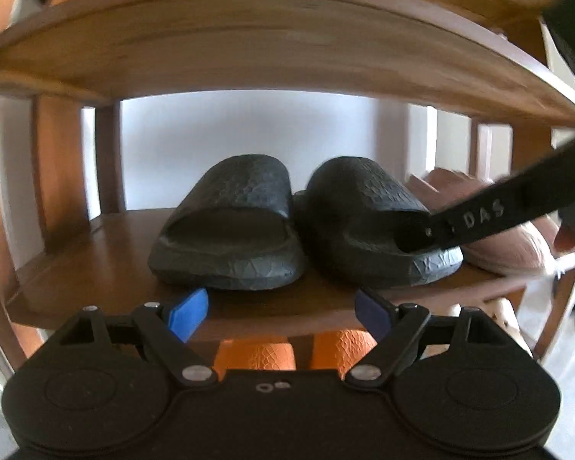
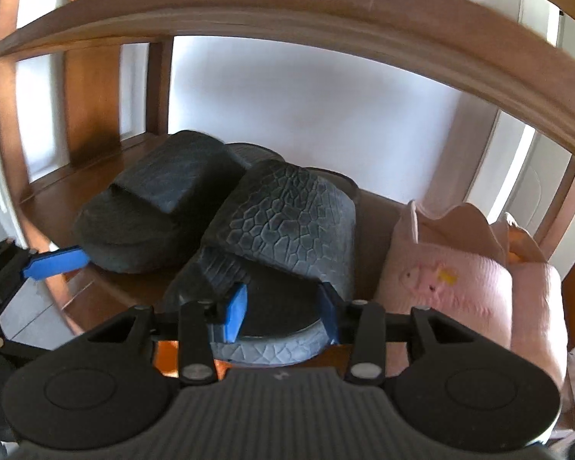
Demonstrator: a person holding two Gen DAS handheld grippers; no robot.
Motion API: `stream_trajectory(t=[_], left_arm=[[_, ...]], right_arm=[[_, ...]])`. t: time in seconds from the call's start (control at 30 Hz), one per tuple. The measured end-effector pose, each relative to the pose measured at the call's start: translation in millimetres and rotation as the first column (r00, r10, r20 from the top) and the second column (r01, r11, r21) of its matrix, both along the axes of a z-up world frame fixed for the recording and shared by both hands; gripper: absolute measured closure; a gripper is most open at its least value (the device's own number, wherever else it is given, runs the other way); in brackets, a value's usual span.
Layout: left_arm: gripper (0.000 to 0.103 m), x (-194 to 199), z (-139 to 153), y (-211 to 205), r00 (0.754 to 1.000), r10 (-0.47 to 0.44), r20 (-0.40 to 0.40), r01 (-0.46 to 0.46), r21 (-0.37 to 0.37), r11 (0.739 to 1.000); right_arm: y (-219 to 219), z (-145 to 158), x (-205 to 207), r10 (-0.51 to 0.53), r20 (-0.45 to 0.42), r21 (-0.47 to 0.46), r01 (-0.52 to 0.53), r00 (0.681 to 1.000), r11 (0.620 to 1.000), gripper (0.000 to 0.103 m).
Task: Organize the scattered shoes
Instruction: 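Move the right gripper to the grey sneakers and grasp both heels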
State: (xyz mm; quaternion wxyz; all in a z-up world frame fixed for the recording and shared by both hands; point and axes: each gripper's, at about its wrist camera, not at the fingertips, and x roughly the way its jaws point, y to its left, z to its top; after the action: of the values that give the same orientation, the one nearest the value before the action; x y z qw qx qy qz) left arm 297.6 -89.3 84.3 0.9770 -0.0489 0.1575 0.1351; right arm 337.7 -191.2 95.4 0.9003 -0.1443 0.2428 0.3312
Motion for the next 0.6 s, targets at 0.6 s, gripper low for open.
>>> stream_trajectory(t=[0.6], left_arm=[[0.019,-100.1,-31.8,-78.8,0.847,-0.513,-0.143,0.53,0.139,0.837]], right_arm=[[-148.5,-114.8,-125.6,0.131,-0.516,-0.158,-0.244,0.847,0.957,0.051]])
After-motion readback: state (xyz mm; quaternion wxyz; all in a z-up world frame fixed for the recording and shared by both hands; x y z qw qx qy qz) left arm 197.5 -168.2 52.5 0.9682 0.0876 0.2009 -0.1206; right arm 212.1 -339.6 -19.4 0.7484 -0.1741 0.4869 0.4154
